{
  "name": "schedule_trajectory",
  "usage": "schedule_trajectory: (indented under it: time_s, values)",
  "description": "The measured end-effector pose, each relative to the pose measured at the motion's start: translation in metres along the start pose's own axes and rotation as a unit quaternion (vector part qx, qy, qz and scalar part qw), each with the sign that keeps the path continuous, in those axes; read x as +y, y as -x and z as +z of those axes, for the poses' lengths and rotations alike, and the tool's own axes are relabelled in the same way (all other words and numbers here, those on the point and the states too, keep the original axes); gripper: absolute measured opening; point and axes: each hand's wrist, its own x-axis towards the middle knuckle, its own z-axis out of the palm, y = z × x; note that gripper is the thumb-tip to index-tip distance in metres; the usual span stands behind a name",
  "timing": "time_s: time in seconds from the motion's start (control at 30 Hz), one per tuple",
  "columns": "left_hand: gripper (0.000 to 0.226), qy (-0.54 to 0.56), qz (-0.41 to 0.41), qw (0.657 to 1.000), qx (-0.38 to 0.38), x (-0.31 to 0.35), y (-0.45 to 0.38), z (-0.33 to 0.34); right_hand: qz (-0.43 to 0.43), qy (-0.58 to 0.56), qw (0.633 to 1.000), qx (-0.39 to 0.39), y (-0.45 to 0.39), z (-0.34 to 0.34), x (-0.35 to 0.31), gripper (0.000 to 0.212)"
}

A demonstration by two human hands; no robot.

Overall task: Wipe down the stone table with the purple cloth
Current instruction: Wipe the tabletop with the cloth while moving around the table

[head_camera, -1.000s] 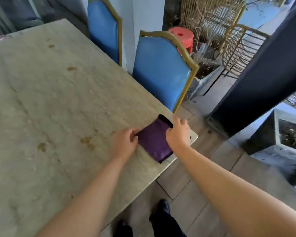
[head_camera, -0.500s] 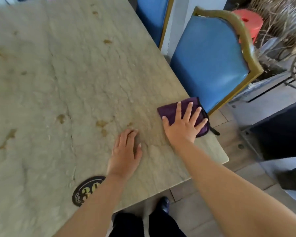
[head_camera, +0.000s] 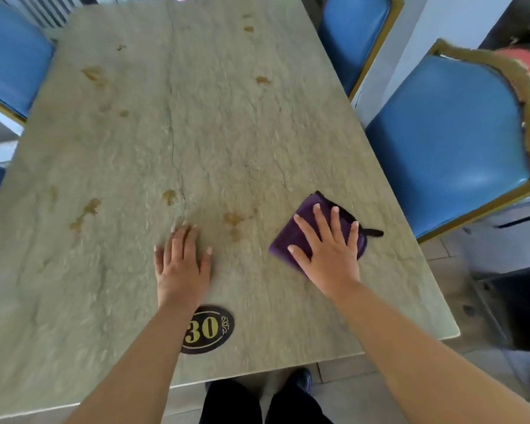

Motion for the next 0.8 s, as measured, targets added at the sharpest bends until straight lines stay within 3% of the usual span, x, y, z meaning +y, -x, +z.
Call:
schedule_trajectory:
  time_s: [0.07,0.13,0.2,0.27,0.37,0.4,0.47,0.57,0.63,0.7,0.8]
  values:
    - [0.057,-0.017,0.002,1.0,-0.005,-0.006,0.0,0.004,0.07,-0.007,0.998,-0.004,-0.032,0.0,-0.022,0.069]
    - [0.055,-0.011,0.002,1.0,0.001,-0.005,0.0,0.005,0.061,-0.015,0.998,-0.008,-0.053,-0.001,-0.054,0.072]
    - [0.054,0.01,0.003,1.0,0.007,-0.006,-0.001,0.004,-0.021,-0.019,0.999,-0.016,-0.055,0.0,-0.089,0.069]
    - [0.059,0.032,0.014,0.999,0.006,-0.01,0.0,0.003,-0.161,-0.049,0.985,-0.037,-0.034,0.003,-0.114,0.066]
    - [0.063,0.056,0.02,0.998,0.011,-0.014,0.001,0.002,-0.345,-0.165,0.919,-0.091,-0.006,0.001,-0.101,0.058]
    - [0.063,0.06,0.019,0.998,0.009,-0.013,0.0,0.002,-0.35,-0.206,0.91,-0.087,-0.01,-0.001,-0.087,0.055]
    - [0.064,0.057,0.018,0.998,0.0,-0.011,-0.002,0.001,-0.291,-0.213,0.932,-0.04,-0.035,-0.004,-0.063,0.058]
    - [0.066,0.046,0.024,0.999,-0.015,-0.01,-0.002,0.002,-0.102,-0.113,0.988,-0.015,-0.089,-0.01,-0.069,0.061]
    - [0.067,0.046,0.026,0.998,-0.015,-0.012,-0.003,0.003,-0.021,-0.055,0.998,-0.031,-0.112,-0.008,-0.1,0.058]
    - [0.067,0.068,0.026,0.997,-0.005,-0.015,-0.002,0.003,-0.059,-0.032,0.997,-0.037,-0.109,-0.002,-0.134,0.06]
    - [0.067,0.117,0.02,0.993,0.009,-0.017,-0.001,0.004,-0.234,-0.004,0.971,-0.055,-0.053,0.004,-0.16,0.062]
